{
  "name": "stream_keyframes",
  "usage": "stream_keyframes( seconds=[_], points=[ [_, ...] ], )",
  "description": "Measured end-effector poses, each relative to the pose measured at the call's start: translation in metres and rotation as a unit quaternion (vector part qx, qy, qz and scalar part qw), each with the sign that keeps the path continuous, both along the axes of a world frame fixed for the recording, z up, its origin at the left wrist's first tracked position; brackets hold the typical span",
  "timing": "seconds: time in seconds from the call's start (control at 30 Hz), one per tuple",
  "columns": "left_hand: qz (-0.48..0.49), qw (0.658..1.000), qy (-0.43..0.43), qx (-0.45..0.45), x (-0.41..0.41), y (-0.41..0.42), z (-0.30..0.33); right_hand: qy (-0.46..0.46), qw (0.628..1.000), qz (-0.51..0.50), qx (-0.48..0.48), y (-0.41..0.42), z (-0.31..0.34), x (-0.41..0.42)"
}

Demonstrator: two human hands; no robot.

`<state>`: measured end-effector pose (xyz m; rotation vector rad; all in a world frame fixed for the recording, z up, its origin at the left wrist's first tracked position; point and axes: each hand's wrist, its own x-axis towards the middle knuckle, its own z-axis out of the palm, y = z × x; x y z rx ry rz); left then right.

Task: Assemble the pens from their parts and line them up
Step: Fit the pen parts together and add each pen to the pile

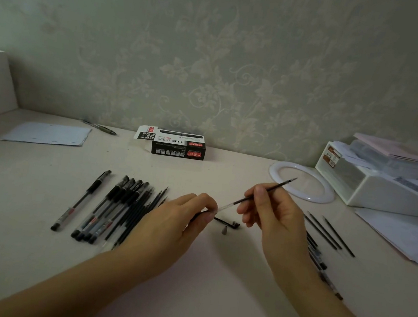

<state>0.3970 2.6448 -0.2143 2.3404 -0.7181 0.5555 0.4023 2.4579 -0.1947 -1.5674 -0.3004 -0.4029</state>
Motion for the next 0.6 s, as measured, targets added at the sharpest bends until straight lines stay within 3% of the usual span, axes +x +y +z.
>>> stream_keyframes(
  seconds=[0.1, 0.23, 0.33, 0.47, 0.6],
  points=[
    [-0.012, 1.0, 0.001, -0.027, 0.0, -0.001, 0.002, -0.008, 1.0, 0.012, -0.007, 0.001, 0.0, -0.002],
    [-0.036, 0.997, 0.009, -0.065, -0.002, -0.004, 0.003, 0.09, 0.992, 0.086, -0.022, 0.007, -0.003, -0.005],
    [-0.021, 0.997, 0.017, -0.073, 0.0, -0.003, 0.0, 0.095, 0.978, 0.078, -0.167, 0.006, -0.007, -0.005],
    [0.014, 0.997, 0.016, -0.068, 0.003, 0.0, -0.002, -0.012, 0.916, -0.048, -0.398, -0.004, -0.011, 0.001],
    [0.017, 0.999, 0.017, -0.034, 0.003, 0.0, -0.003, -0.037, 0.888, -0.039, -0.457, -0.003, -0.016, 0.003]
  ],
)
